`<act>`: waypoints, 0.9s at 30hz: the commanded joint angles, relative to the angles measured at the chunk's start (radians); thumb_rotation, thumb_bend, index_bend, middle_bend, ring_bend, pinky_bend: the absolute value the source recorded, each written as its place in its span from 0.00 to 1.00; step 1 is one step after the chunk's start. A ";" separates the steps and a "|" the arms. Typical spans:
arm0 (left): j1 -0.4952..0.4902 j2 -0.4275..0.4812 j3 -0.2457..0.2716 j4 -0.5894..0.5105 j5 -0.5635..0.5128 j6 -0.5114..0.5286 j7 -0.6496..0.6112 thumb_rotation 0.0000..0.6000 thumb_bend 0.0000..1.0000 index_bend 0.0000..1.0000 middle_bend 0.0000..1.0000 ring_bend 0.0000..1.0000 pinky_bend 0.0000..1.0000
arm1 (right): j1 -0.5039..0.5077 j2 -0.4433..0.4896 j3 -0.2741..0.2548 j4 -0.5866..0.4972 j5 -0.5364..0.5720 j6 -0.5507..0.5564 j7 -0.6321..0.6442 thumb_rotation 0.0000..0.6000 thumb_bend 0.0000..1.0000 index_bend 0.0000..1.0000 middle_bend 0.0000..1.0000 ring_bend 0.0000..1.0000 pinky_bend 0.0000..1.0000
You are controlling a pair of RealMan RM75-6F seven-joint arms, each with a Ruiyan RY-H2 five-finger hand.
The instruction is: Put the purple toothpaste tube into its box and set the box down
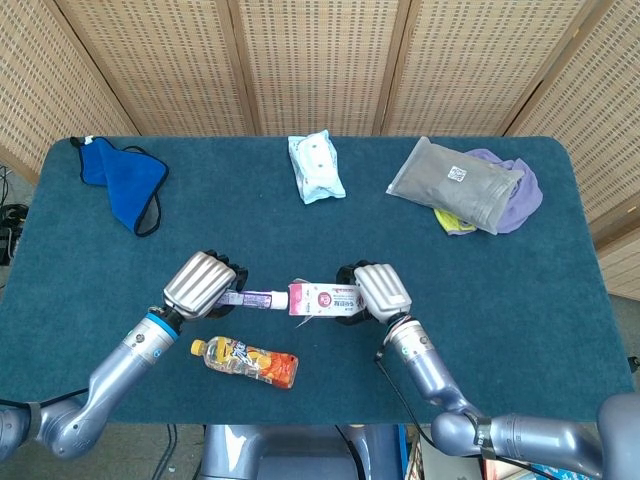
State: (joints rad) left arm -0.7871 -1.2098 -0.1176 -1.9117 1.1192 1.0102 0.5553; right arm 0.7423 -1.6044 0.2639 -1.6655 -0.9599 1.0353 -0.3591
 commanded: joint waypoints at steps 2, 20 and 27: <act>0.001 -0.013 -0.002 0.006 0.000 0.009 -0.004 1.00 0.35 0.75 0.61 0.49 0.48 | 0.001 -0.001 -0.001 -0.002 0.001 -0.001 0.002 1.00 0.09 0.54 0.48 0.36 0.42; 0.010 -0.065 -0.009 0.010 0.042 0.059 -0.019 1.00 0.35 0.75 0.61 0.49 0.48 | 0.012 -0.004 -0.008 -0.006 0.011 0.008 -0.005 1.00 0.10 0.54 0.48 0.36 0.42; 0.018 -0.040 -0.006 -0.013 0.061 0.067 -0.024 1.00 0.35 0.75 0.62 0.49 0.48 | 0.011 -0.003 -0.013 -0.005 0.013 0.013 -0.003 1.00 0.10 0.54 0.48 0.36 0.42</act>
State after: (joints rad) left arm -0.7696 -1.2513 -0.1247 -1.9236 1.1785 1.0770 0.5312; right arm 0.7534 -1.6072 0.2514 -1.6710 -0.9471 1.0478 -0.3623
